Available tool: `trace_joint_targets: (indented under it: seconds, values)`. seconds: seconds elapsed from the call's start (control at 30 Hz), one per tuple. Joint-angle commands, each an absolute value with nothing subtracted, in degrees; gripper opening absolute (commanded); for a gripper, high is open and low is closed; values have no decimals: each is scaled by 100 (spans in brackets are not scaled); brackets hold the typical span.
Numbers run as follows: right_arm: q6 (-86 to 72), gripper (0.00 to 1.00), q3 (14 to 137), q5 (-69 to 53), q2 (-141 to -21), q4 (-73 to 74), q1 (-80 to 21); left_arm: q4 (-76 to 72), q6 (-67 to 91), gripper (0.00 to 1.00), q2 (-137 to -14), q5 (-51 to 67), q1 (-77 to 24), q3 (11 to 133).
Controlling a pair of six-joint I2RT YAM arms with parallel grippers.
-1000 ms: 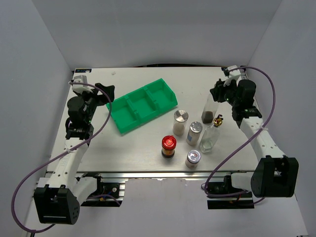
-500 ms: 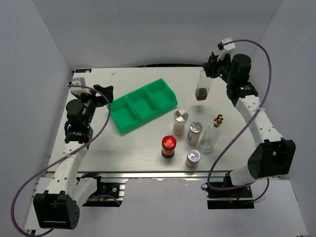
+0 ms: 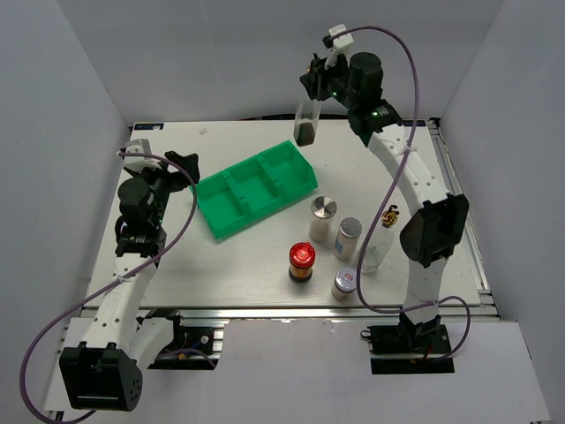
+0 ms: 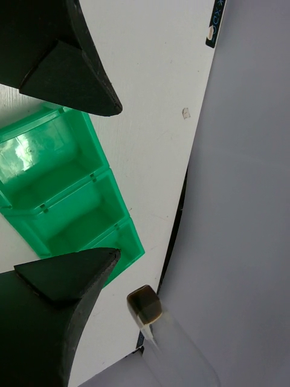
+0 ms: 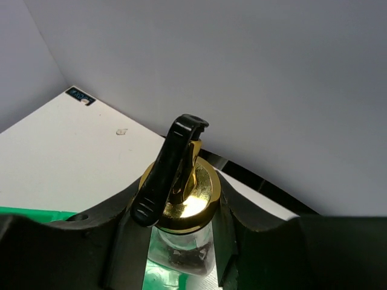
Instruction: Organize the condiment bottles
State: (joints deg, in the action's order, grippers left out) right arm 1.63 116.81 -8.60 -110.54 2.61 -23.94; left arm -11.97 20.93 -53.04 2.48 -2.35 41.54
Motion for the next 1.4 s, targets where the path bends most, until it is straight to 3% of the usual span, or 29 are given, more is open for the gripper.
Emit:
trace_joint_targets:
  seconds: [0.0, 1.37]
  values:
    - [105, 0, 12479, -1002, -11214, -193, -2566, -1116, 1978, 98, -5142, 97, -229, 4105]
    - [835, 0, 11540, -2162, -12516, -1055, -2971, -914, 1846, 98, -5467, -123, -237, 4192]
